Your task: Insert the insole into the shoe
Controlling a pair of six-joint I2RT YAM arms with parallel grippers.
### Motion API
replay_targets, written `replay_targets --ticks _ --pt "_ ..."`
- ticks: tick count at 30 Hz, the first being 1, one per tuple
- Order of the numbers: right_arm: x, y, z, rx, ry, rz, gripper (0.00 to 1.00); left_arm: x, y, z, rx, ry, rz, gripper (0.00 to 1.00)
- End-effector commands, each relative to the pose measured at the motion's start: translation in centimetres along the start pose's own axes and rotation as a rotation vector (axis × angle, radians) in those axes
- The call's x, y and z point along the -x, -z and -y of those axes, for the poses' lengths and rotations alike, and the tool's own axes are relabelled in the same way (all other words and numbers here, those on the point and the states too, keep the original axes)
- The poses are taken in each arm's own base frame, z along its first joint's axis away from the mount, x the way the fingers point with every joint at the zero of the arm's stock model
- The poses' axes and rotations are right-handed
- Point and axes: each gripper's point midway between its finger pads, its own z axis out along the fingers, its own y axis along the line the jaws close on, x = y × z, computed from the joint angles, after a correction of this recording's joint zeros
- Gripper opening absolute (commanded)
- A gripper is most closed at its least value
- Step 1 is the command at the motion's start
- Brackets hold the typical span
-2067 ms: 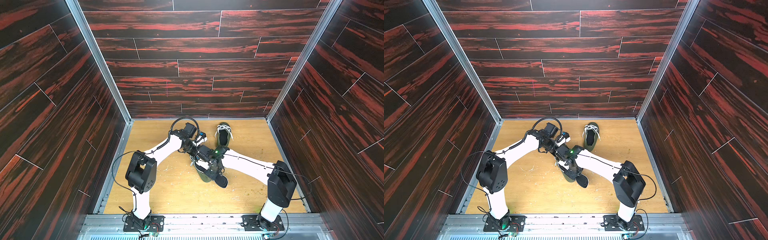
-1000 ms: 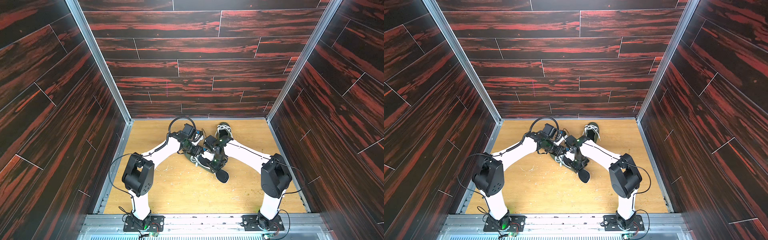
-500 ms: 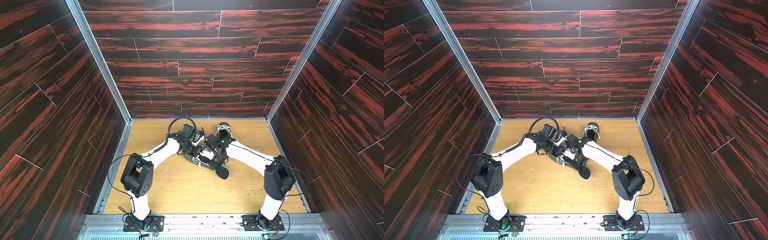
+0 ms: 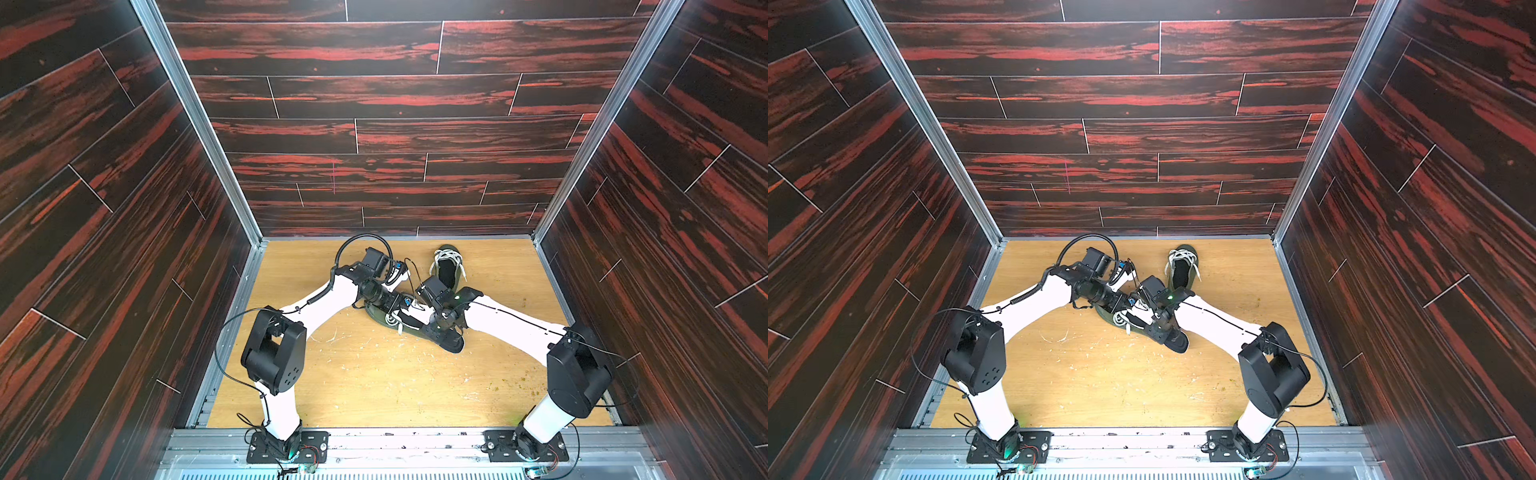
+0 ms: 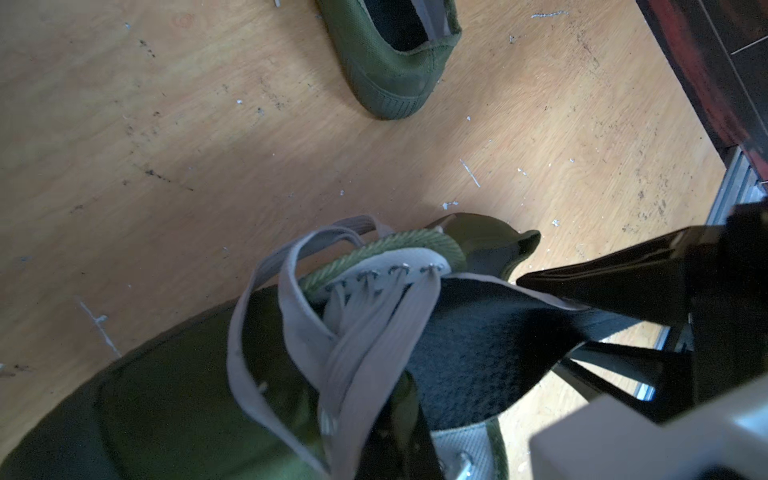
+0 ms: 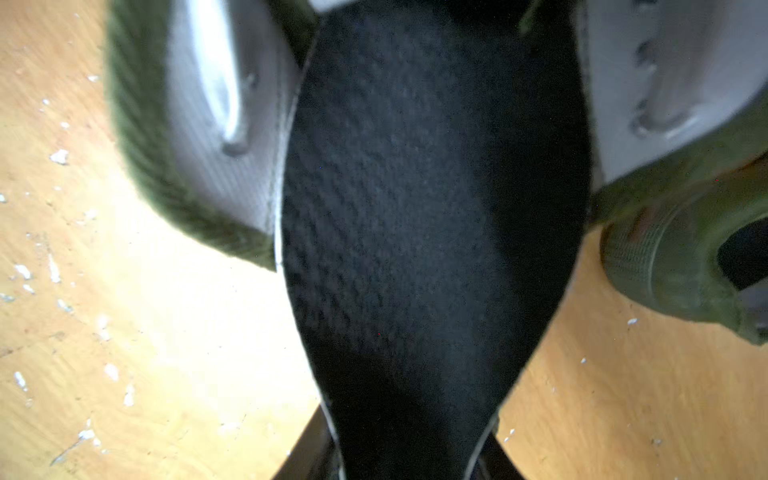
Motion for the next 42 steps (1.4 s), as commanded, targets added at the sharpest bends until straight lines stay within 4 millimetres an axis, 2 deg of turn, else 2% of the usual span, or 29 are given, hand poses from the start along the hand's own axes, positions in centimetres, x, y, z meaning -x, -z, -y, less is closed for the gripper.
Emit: replay_targets --ticks 1,8,20,28,35,42 --pt "3.2 0.8 -0.2 0.028 0.056 0.121 0.39 1.0 0.7 1.7 -0.066 -0.051 0.028 0.0" --pt "4.4 0.2 0.7 0.023 0.06 0.146 0.39 0.7 0.7 2.0 -0.088 -0.052 0.023 0.0" --pt "7.4 1.0 1.2 0.07 0.127 0.231 0.4 -0.3 0.8 2.9 -0.15 -0.059 -0.011 0.0" --pt "9.2 0.4 1.2 0.085 0.126 0.294 0.43 -0.4 0.5 2.0 -0.134 -0.029 -0.01 0.0" --pt "8.2 0.0 1.5 0.064 0.061 0.297 0.59 0.3 0.2 -0.5 -0.054 0.049 0.025 0.0" --pt "6.5 0.8 2.2 0.062 -0.021 0.314 0.66 -0.3 -0.4 -1.9 -0.008 0.081 0.007 0.0"
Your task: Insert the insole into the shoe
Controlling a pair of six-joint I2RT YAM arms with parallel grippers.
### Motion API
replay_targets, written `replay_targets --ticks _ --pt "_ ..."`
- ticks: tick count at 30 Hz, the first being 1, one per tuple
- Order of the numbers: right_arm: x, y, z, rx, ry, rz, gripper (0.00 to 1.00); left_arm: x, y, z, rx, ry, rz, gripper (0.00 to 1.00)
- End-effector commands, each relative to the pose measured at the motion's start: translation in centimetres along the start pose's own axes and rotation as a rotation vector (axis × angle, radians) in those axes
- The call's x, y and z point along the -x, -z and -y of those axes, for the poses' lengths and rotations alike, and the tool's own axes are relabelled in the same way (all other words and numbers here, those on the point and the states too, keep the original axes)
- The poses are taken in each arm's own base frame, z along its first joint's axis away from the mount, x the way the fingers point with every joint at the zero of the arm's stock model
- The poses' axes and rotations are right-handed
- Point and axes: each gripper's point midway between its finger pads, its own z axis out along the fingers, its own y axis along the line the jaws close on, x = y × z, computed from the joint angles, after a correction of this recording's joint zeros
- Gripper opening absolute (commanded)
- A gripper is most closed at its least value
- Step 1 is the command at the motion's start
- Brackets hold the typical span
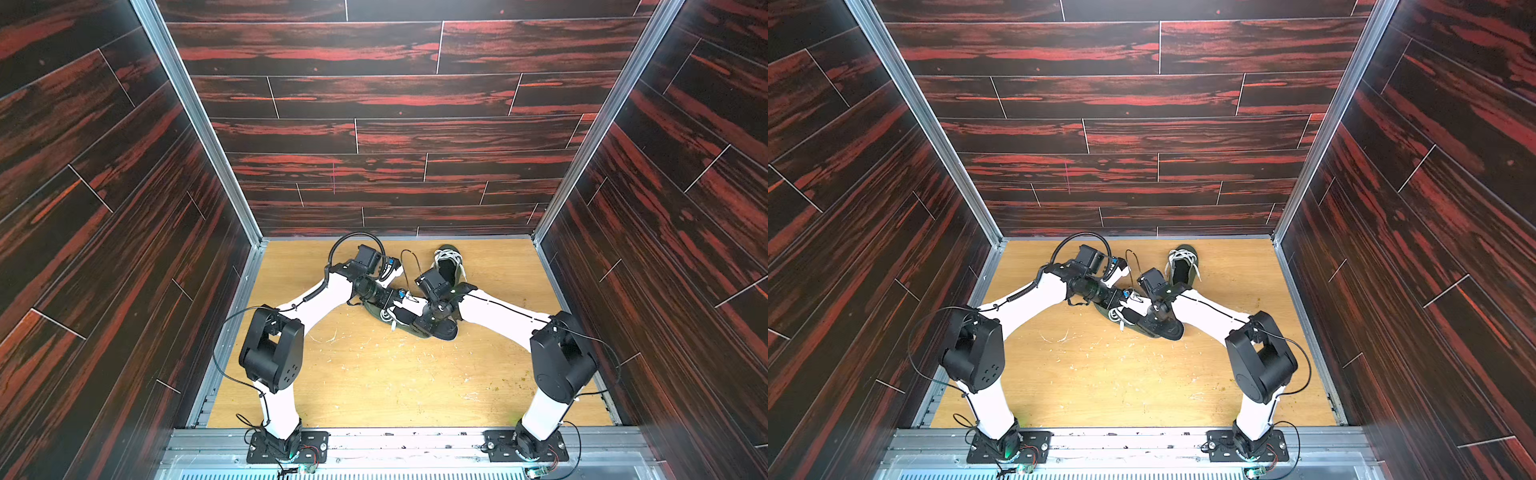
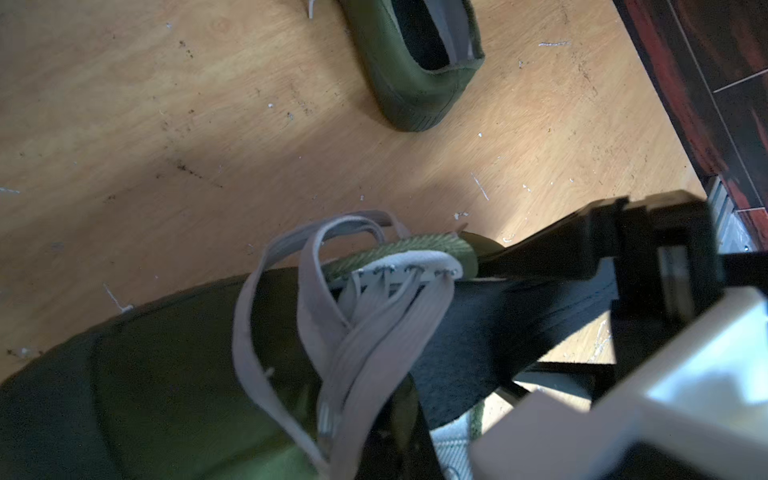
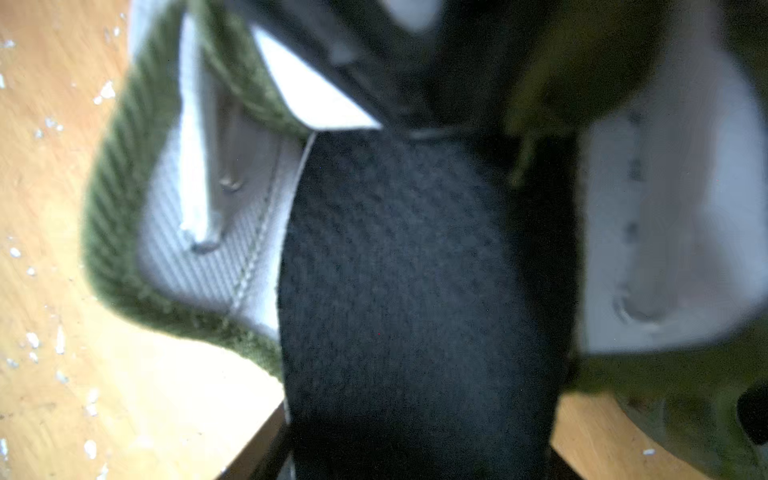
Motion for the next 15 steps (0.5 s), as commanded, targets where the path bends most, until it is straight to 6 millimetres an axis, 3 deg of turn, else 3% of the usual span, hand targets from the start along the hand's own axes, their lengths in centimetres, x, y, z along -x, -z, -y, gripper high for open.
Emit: replay_targets --ticks 1,10,15 --pt "3.2 2.8 0.7 -0.015 -0.036 0.166 0.68 -0.6 -1.0 -0.5 0.013 0.016 -0.019 0.0" --pt "2.3 5.5 0.2 0.046 -0.117 0.185 0.73 -0.5 -1.3 -2.0 0.059 0.041 -0.031 0.0" --pt "1.1 4.8 0.1 0.045 -0.127 0.143 0.73 -0.3 -1.5 -2.0 0.055 0.055 -0.021 0.0"
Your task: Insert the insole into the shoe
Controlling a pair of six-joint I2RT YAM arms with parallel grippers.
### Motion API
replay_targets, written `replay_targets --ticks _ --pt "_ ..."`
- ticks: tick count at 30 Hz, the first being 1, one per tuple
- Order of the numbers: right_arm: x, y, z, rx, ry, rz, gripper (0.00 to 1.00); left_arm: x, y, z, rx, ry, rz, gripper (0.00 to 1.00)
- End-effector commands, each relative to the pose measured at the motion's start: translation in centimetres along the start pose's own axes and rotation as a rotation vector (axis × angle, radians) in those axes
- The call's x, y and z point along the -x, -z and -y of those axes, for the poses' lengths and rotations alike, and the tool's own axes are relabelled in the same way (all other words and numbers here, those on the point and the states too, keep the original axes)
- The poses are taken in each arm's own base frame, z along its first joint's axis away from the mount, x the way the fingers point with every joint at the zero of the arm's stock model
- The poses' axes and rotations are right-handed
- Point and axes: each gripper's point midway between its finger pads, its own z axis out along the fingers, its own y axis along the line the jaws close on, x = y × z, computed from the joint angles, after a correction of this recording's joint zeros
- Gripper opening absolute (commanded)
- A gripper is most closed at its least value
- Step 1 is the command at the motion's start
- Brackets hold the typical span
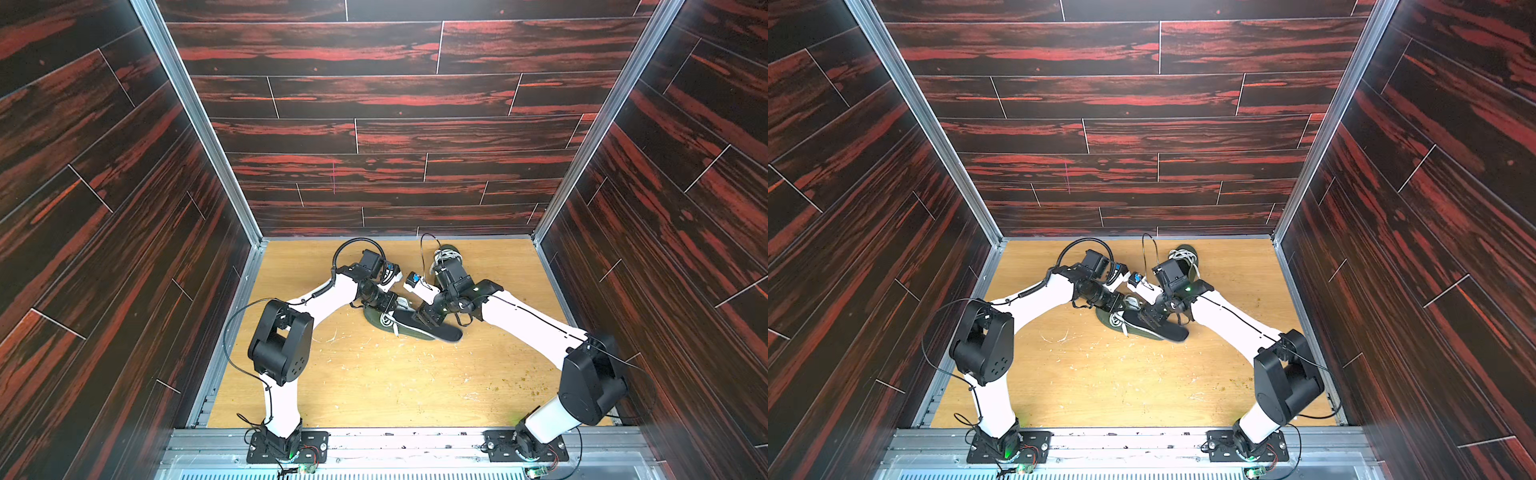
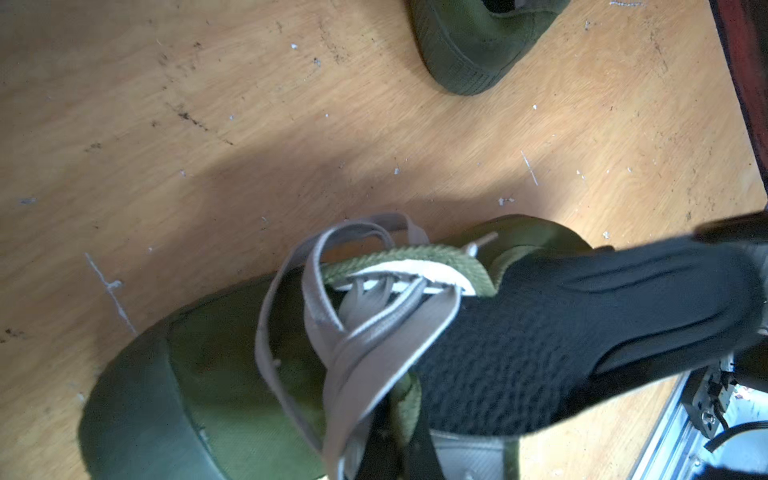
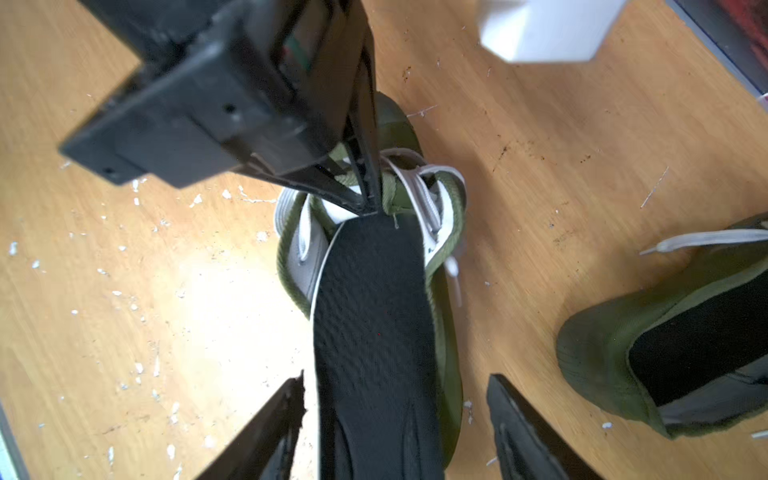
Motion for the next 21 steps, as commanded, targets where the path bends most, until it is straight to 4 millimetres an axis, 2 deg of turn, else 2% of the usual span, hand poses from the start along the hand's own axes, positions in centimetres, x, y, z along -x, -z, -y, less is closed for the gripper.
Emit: replay_targets --ticks 1,4,7,9,11,16,18,21 --pt "-1.6 -0.5 -0.5 0.027 -0.044 -0.047 0.73 1.3 0.8 0.3 -0.002 -0.005 0.042 0.0" --pt "-1.2 -0.3 0.9 -0.032 -0.133 -0.047 0.72 1.5 0.9 0.3 0.001 -0.005 0.046 0.0" --pt "-0.4 1.7 2.7 -0.068 -0.358 -0.012 0.69 1.6 1.0 0.2 0.01 -0.004 0.049 0.0" --pt "-0.8 3.3 3.9 -0.09 -0.546 -0.006 0.67 1.7 1.0 0.1 0.009 0.001 0.051 0.0" --pt "-3.0 4.4 4.8 -0.123 -0.745 -0.027 0.66 1.7 1.0 0.2 0.01 0.005 0.054 0.0" --pt "-8.8 6.3 4.4 -0.202 -1.031 -0.072 0.66 1.7 1.1 0.0 0.022 0.004 0.058 0.0" --pt "-9.9 6.8 3.9 -0.201 -1.104 -0.068 0.66 1.8 1.3 0.1 0.023 0.0 0.063 0.0" --pt "-10.5 6.5 2.6 -0.147 -1.173 -0.072 0.65 2.3 1.5 0.1 0.024 -0.003 0.075 0.0"
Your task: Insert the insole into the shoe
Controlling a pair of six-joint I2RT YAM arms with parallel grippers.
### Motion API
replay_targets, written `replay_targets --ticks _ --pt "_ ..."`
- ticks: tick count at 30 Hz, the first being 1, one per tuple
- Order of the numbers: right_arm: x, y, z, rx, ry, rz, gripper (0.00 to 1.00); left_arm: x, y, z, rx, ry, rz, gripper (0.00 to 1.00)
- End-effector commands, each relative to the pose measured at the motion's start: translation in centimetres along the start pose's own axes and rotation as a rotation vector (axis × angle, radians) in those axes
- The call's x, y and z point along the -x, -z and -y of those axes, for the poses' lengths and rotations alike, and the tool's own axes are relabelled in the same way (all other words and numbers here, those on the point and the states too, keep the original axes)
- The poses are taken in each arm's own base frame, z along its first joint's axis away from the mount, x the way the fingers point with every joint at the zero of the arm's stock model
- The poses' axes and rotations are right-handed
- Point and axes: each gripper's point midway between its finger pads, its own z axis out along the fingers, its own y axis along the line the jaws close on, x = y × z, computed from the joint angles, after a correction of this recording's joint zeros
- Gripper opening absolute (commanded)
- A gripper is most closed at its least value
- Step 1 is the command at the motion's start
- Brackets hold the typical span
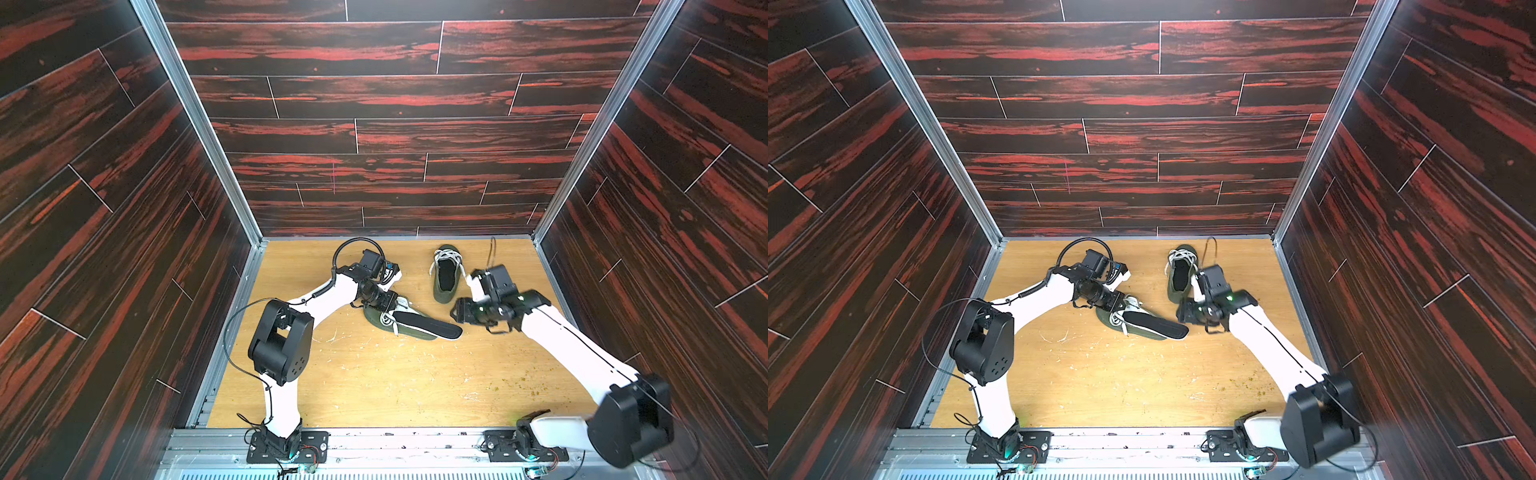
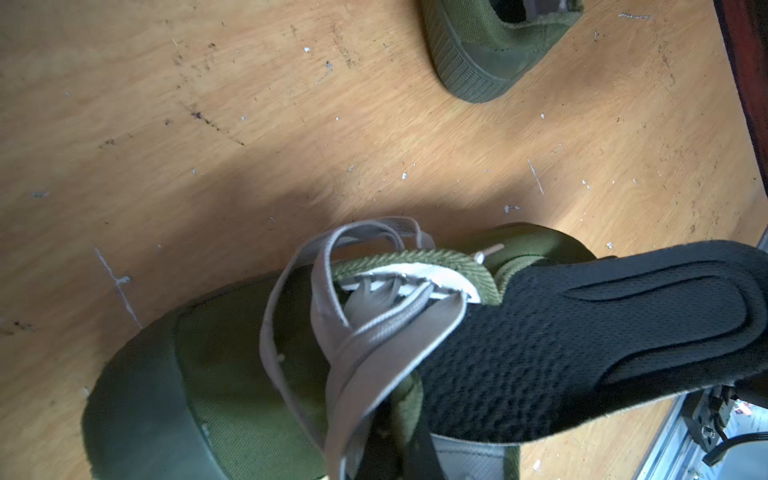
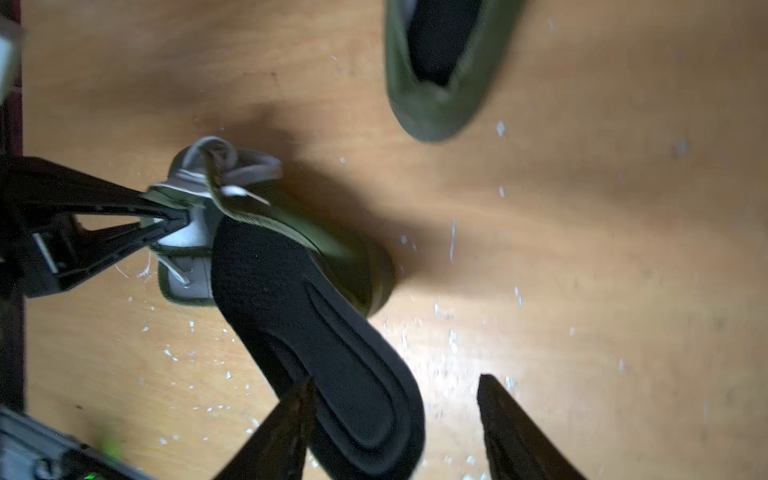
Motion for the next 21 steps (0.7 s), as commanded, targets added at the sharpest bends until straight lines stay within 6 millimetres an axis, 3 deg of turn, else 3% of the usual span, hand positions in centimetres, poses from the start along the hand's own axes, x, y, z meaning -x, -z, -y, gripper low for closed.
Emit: replay_targets --ticks 1,8,14,21 --pt "-2.1 -0.5 0.1 0.029 -0.167 -0.069 0.65 2.3 1.6 0.6 0.004 -0.028 0.075 0.0" --pt "-3.4 -2.8 -1.1 0.14 -0.269 -0.11 0.57 2.8 1.8 1.0 0.004 -0.043 0.085 0.0" --pt "-3.0 -3.4 -2.5 0.236 -0.338 -0.105 0.47 2.5 1.5 1.4 0.011 -0.06 0.074 0.0" --pt "-2.6 -3.3 -3.4 0.28 -0.352 -0.097 0.25 2.7 1.6 1.7 0.018 -0.071 0.079 0.0"
